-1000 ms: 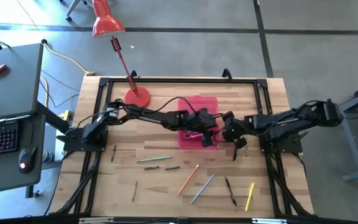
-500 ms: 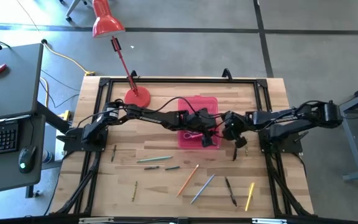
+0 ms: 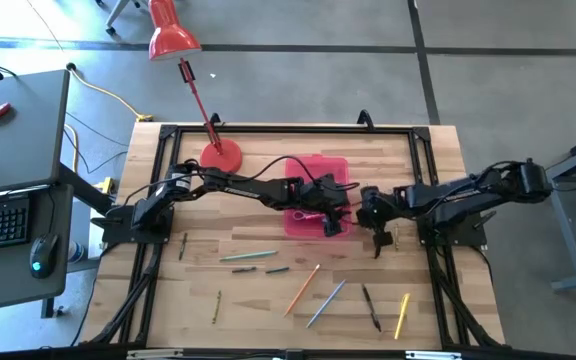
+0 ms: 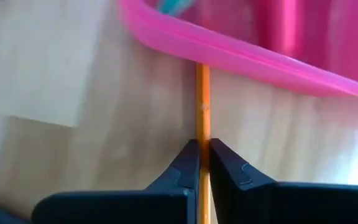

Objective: Pick & place school supplies into a supply box
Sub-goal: Put the top orange pencil into the red supply box

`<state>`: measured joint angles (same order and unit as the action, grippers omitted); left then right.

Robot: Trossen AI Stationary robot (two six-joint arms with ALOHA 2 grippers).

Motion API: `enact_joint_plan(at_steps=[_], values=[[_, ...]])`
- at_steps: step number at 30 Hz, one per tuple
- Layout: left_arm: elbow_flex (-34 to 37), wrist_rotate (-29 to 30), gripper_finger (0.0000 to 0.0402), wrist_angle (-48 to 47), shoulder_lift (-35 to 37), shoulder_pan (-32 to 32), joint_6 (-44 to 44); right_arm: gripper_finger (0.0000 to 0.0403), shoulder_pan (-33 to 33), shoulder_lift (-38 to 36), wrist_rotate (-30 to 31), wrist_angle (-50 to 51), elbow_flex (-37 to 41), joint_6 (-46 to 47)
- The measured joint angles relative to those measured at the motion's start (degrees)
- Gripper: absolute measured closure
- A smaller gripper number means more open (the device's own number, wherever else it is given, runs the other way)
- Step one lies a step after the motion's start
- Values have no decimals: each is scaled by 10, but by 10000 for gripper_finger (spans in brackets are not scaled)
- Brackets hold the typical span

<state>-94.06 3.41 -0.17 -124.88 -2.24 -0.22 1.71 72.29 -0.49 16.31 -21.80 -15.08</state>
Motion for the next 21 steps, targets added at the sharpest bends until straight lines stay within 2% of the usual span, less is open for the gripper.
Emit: enact_joint_plan(at_steps=[7,12,21], values=[[1,-1,236,0,0,1,-1,393,-65,0,9,0,1,-1],[1,1,236,0,0,0,-3,400,-97,1,-41,-30,2,-5],[1,1,236,0,0,0,-22,397,-146,3,-43,-114,3,75]])
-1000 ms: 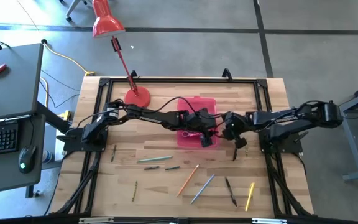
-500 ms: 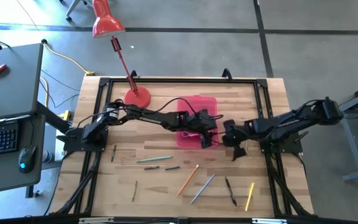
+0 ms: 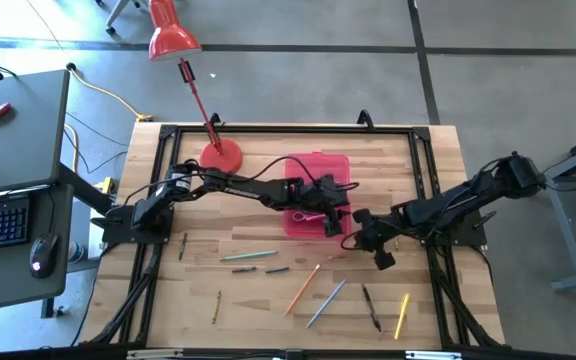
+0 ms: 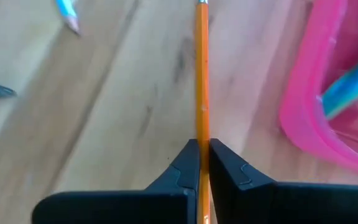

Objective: Pick & place school supplies into a supply box
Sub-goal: Put the top orange pencil into the red supply box

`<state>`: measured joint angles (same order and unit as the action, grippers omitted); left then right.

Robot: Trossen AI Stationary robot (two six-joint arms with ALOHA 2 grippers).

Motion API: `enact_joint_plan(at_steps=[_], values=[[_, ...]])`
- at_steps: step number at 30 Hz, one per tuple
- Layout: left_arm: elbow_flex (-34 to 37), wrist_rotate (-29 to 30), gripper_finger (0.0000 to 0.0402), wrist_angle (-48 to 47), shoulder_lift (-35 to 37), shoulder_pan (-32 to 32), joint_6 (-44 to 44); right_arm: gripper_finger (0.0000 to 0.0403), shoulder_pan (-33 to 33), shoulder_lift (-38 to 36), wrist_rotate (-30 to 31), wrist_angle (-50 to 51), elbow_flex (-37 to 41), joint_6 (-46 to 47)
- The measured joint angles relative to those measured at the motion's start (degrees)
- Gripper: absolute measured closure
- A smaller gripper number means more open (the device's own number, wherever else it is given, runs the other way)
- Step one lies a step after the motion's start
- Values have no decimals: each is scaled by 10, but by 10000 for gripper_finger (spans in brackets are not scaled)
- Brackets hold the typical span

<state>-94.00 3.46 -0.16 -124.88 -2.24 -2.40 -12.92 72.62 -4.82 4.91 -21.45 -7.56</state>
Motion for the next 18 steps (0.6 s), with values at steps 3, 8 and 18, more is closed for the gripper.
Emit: enact_joint_plan(at_steps=[3,8,18], values=[[0,0,236,0,0,1,-10,397,-21,0,9,-11,0,18],[0,-25,236,0,0,1,-9,399,-61,0,61,-55,0,26],[-1,36,236,-87,85,-4,61,400,-104,0,167,-87,-30,44]])
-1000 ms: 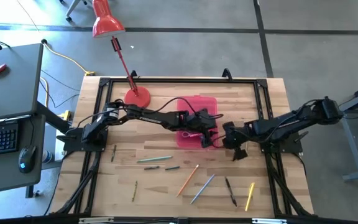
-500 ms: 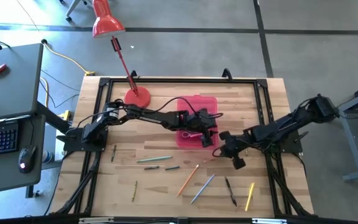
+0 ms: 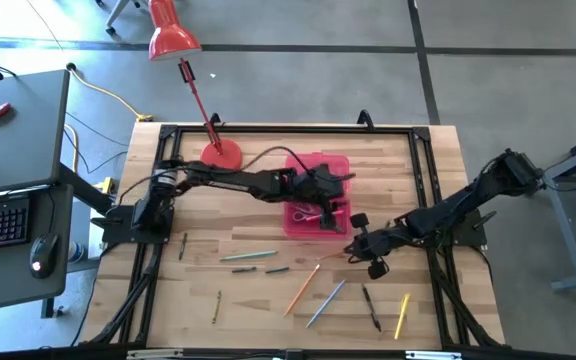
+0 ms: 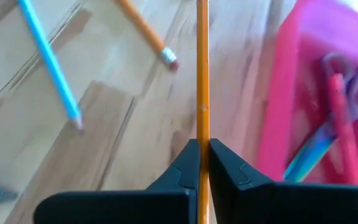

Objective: Pick & place school supplies into a supply box
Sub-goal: Put the top orange pencil into the red supply box

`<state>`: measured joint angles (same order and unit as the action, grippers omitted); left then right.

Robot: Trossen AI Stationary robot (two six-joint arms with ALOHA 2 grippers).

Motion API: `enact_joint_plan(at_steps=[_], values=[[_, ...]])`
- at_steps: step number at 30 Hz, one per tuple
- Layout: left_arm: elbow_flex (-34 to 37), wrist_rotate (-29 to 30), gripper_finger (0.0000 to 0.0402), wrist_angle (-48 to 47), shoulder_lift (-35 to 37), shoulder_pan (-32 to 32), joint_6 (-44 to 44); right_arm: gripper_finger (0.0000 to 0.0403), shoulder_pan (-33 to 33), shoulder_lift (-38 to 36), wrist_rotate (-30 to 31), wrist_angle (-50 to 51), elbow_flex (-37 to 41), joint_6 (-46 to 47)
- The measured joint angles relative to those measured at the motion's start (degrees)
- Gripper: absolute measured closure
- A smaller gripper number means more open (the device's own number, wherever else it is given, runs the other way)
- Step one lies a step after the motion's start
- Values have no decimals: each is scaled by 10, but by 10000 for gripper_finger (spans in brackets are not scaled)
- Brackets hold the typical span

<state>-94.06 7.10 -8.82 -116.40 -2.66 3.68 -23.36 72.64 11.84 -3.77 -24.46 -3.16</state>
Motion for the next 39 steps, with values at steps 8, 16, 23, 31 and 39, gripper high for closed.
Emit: enact_joint_plan(at_steps=[8,16,23,31,39], values=[[-1,114,236,-134,131,0,50,401,17,-1,149,124,-141,-59],[0,114,236,-309,266,0,19,402,93,41,153,89,-180,22],[0,75,236,-474,367,0,-70,402,124,138,98,82,-179,45],[0,104,236,-565,408,39,-153,402,137,175,78,82,-179,47],[18,239,236,-628,415,145,-265,387,136,175,71,84,-179,0]])
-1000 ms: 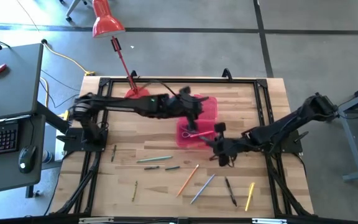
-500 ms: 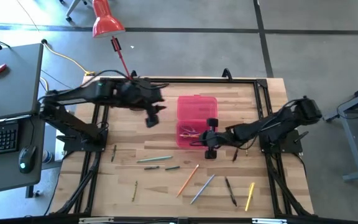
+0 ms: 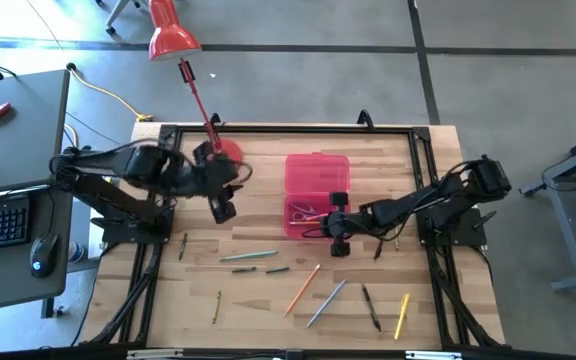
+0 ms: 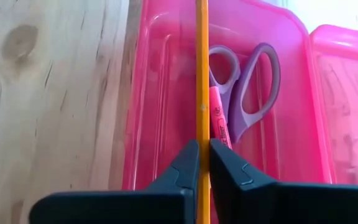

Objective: Pick & place school supplies into a supply box
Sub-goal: Put the top orange pencil into the red supply box, then put the top light blue pencil into the red supply box

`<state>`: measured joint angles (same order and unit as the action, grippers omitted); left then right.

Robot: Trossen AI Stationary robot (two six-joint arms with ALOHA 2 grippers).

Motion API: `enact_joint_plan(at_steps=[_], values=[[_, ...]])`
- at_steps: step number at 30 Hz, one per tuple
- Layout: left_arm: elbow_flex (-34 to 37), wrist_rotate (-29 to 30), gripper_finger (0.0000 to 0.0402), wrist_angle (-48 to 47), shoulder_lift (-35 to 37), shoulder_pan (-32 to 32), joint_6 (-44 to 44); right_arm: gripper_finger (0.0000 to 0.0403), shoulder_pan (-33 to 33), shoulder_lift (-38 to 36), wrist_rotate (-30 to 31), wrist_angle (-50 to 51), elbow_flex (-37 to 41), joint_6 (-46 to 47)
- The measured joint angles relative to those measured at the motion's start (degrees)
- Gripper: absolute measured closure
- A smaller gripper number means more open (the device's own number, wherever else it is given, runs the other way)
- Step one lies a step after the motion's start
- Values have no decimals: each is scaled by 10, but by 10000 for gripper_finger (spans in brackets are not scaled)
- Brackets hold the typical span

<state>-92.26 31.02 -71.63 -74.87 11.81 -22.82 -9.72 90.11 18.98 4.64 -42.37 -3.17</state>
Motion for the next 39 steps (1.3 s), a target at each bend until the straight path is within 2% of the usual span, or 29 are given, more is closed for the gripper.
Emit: enact_joint_plan(at_steps=[4,10,13,16,20,23,25,29,32,37,39], values=[[64,91,236,-35,30,60,-125,361,0,0,-2,1,0,-19],[220,156,236,-43,103,136,-326,327,-1,0,17,-2,0,-29],[302,188,236,-18,136,163,-403,317,-9,-5,38,-7,0,-22],[375,200,236,46,158,181,-431,313,-23,-23,52,-20,0,-7],[443,174,236,133,181,188,-434,315,-46,-56,44,-75,0,-2],[475,170,236,172,192,191,-411,315,-57,-64,10,-190,-1,-2],[489,168,236,209,195,190,-369,315,-62,-50,-19,-271,-1,-18],[498,140,236,252,197,190,-314,315,-70,5,-27,-403,-2,-22],[498,109,236,290,199,190,-274,315,-76,49,-14,-386,-33,-23],[502,67,236,378,195,192,-183,315,-92,100,15,-276,-127,-92],[526,67,236,417,193,202,-152,315,-99,108,36,-225,-162,-117]])
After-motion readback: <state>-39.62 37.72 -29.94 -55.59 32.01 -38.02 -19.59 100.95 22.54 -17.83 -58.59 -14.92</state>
